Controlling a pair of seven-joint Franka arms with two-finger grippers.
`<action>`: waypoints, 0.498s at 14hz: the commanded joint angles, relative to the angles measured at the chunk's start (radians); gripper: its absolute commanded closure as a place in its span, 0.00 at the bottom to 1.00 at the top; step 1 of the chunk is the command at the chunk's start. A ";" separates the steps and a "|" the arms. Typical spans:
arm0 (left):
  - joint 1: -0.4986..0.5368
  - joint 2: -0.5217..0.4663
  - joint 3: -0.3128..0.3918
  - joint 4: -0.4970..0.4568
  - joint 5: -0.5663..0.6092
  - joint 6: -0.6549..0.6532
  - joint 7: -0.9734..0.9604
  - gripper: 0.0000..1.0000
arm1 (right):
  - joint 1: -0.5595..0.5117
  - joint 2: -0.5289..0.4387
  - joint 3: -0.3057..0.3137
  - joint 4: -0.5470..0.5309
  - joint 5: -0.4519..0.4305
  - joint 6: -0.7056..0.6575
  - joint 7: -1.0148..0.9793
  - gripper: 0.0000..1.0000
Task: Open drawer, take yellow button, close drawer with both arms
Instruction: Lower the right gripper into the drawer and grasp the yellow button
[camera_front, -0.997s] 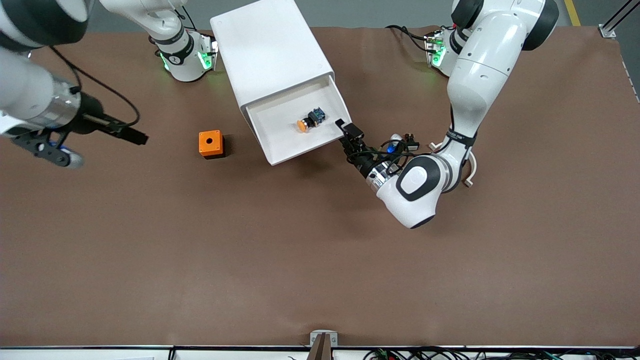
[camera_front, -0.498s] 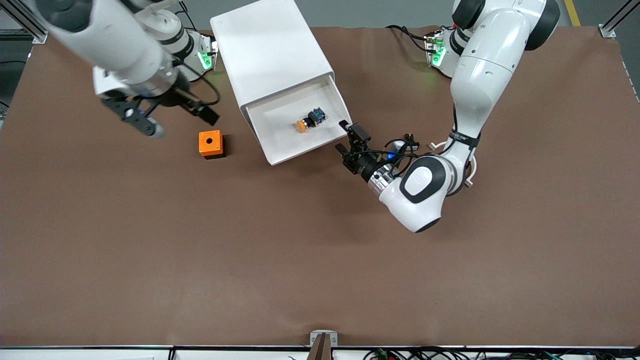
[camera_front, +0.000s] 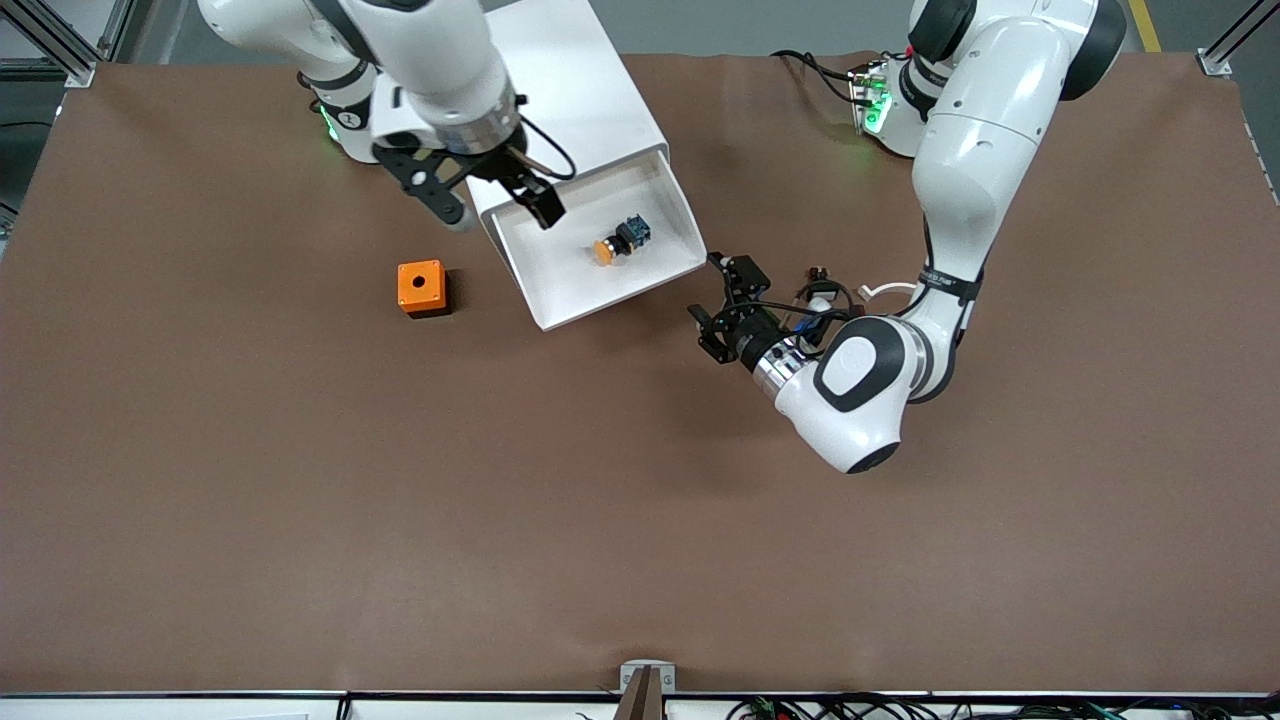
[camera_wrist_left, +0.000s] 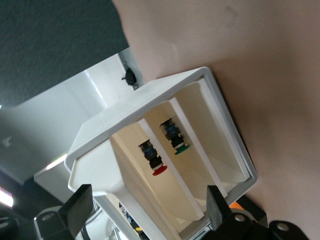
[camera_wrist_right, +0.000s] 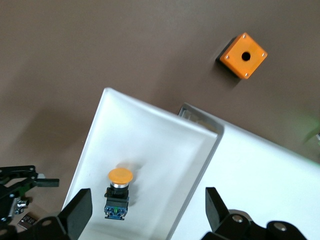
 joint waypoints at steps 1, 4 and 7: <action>-0.004 -0.021 0.036 0.009 0.027 0.004 0.153 0.00 | 0.061 0.032 -0.014 -0.011 -0.028 0.046 0.087 0.00; -0.010 -0.011 0.058 0.065 0.071 0.009 0.325 0.00 | 0.099 0.073 -0.014 -0.004 -0.045 0.078 0.142 0.00; -0.018 -0.024 0.058 0.069 0.179 0.090 0.498 0.00 | 0.133 0.118 -0.014 -0.003 -0.052 0.121 0.190 0.00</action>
